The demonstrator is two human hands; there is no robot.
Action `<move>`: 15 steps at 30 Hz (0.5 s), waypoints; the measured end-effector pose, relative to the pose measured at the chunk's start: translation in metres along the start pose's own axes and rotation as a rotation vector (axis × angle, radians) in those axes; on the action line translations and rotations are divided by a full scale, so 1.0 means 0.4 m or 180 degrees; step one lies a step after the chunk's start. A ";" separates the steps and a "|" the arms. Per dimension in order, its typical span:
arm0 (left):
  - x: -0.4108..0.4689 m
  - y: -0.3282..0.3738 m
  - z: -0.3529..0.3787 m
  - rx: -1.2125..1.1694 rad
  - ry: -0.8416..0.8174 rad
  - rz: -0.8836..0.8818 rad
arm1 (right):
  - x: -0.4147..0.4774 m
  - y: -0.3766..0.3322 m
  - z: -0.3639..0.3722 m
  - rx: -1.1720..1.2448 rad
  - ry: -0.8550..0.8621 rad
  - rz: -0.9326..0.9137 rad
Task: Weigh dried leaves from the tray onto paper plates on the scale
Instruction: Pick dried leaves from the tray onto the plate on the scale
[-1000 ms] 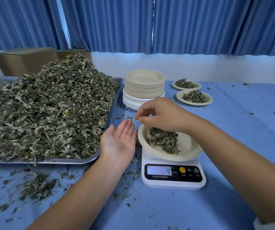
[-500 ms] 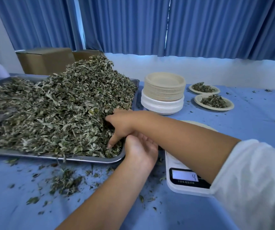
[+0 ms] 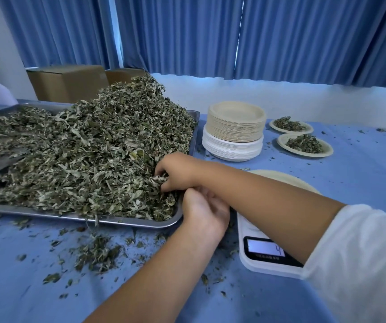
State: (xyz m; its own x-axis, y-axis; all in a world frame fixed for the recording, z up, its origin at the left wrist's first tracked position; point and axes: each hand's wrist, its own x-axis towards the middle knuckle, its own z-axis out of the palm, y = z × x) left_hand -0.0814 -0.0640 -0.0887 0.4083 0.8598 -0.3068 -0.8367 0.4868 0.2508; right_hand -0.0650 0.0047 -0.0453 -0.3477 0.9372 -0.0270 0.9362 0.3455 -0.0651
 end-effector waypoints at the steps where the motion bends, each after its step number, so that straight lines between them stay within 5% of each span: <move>1: -0.002 0.004 0.004 0.0065 0.0097 -0.0028 | -0.003 0.002 -0.008 0.0119 0.0082 -0.0002; 7: -0.004 0.002 -0.006 0.0315 0.0116 -0.0270 | -0.031 0.021 -0.076 0.1700 0.0516 0.0153; 15: -0.012 0.010 0.001 0.0303 0.0031 -0.0277 | -0.044 0.033 -0.081 0.2622 0.0735 0.0288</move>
State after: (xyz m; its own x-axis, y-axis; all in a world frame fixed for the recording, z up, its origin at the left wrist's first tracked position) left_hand -0.0866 -0.0661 -0.0857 0.4738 0.8124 -0.3399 -0.7597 0.5723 0.3088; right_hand -0.0450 -0.0058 -0.0134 -0.1707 0.9766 0.1308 0.5927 0.2078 -0.7782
